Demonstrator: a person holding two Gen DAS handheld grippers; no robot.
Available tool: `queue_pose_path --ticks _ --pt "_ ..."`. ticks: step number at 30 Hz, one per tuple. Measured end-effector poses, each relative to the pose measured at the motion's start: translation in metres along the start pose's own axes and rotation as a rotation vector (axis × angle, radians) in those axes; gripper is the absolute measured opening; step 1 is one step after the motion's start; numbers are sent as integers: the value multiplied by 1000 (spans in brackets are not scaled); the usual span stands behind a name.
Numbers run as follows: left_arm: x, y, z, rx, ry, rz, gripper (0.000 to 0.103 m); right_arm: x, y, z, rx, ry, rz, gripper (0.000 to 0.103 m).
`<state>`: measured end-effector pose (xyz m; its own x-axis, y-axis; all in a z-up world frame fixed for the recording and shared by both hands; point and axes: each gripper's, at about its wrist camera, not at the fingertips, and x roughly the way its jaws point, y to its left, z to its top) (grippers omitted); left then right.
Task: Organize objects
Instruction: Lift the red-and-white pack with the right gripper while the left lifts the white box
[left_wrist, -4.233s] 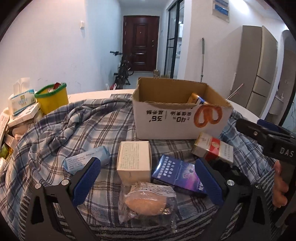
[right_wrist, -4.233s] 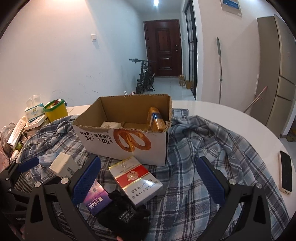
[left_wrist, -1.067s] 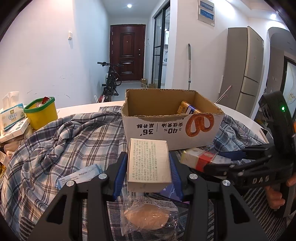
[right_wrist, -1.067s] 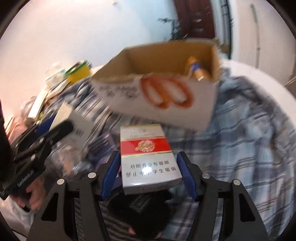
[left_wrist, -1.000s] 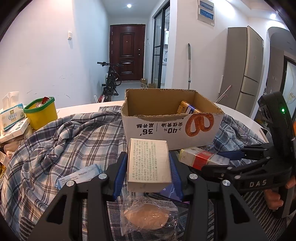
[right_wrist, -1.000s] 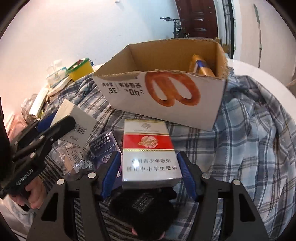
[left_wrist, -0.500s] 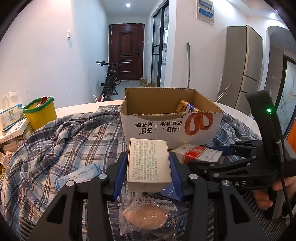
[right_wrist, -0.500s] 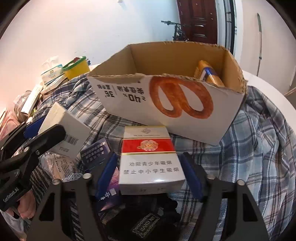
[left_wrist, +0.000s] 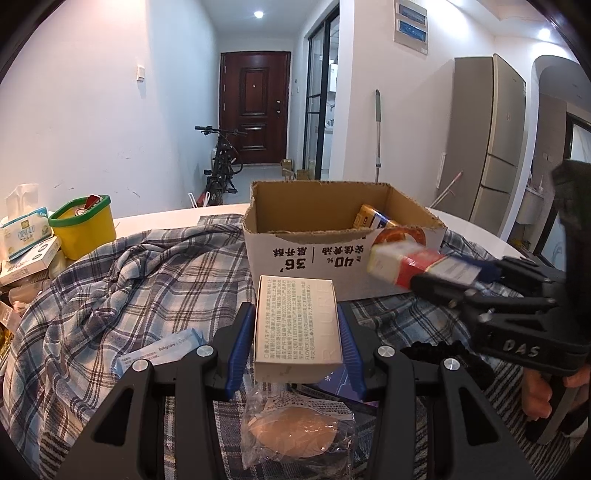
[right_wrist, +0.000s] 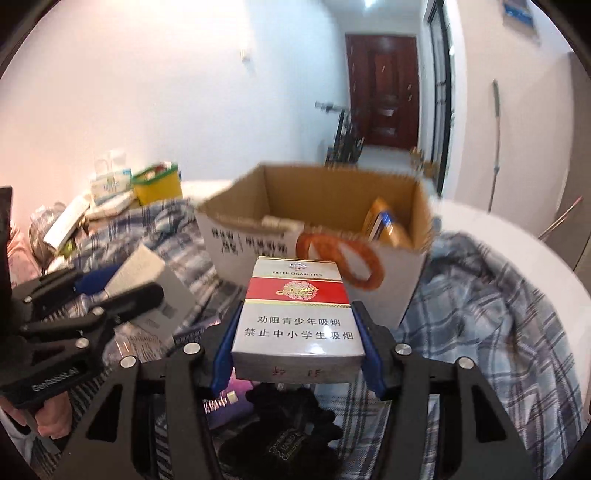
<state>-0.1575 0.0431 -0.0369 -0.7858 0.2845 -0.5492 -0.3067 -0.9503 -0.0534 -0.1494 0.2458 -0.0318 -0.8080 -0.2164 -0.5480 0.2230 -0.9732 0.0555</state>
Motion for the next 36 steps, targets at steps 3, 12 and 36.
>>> queue_pose_path --ticks 3,12,36 --pt "-4 1 1 -5 -23 -2 47 -17 7 2 -31 -108 -48 55" --pt "-25 -4 3 8 -127 -14 47 -35 21 2 -97 -236 -128 55" --pt "-48 -5 25 -35 -158 19 47 -90 41 22 -151 -443 -270 55"
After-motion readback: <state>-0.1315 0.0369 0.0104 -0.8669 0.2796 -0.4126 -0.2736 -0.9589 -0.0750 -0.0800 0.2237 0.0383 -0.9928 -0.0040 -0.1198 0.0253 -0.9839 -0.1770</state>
